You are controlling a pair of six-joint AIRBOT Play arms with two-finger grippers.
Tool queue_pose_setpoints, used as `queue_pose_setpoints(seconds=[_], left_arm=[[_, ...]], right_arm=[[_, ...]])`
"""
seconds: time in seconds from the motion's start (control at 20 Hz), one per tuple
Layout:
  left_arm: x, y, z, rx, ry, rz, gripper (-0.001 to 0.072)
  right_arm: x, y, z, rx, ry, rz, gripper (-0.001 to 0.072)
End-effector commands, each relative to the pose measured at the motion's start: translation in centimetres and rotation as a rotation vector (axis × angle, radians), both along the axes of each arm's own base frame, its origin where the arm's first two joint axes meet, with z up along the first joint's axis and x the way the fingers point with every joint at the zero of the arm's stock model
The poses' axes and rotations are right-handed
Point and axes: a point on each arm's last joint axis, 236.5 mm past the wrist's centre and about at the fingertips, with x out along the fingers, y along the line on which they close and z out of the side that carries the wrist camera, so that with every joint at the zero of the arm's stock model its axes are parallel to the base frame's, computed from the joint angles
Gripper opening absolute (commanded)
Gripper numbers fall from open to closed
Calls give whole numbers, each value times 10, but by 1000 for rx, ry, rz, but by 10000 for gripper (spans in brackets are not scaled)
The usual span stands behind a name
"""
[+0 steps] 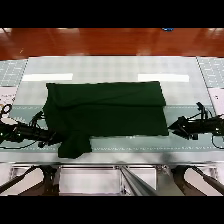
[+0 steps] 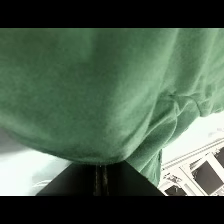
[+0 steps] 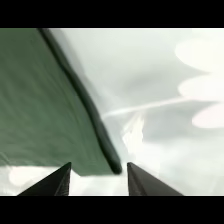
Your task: Fold the shirts.
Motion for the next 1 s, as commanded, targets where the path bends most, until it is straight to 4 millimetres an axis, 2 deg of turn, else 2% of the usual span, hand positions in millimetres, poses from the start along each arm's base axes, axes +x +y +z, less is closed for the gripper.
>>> queue_pose_setpoints(seconds=[0.0,0.15,0.2,0.3,0.5,0.6,0.65,0.75,0.95], left_arm=[[1,-3,3,-17,-5,2,18],[1,-3,3,-18,-3,5,18],[1,-3,3,-18,-4,4,18],[8,0,9,-19,-26,-8,18],[49,27,35,19,-133,17,18],[81,48,47,81,-210,61,18],[97,54,55,94,-242,88,18],[127,50,72,71,-310,94,18],[185,44,93,100,-408,68,18]], right_arm=[[-10,18,-12,47,79,56,405],[16,38,-21,75,21,30,402],[27,43,-19,85,-15,30,346],[37,46,-7,94,-63,82,28],[53,32,25,65,-136,176,24],[75,24,34,25,-191,173,24],[84,26,38,34,-206,178,24],[104,32,41,25,-231,210,24],[168,26,56,15,-344,137,24]])
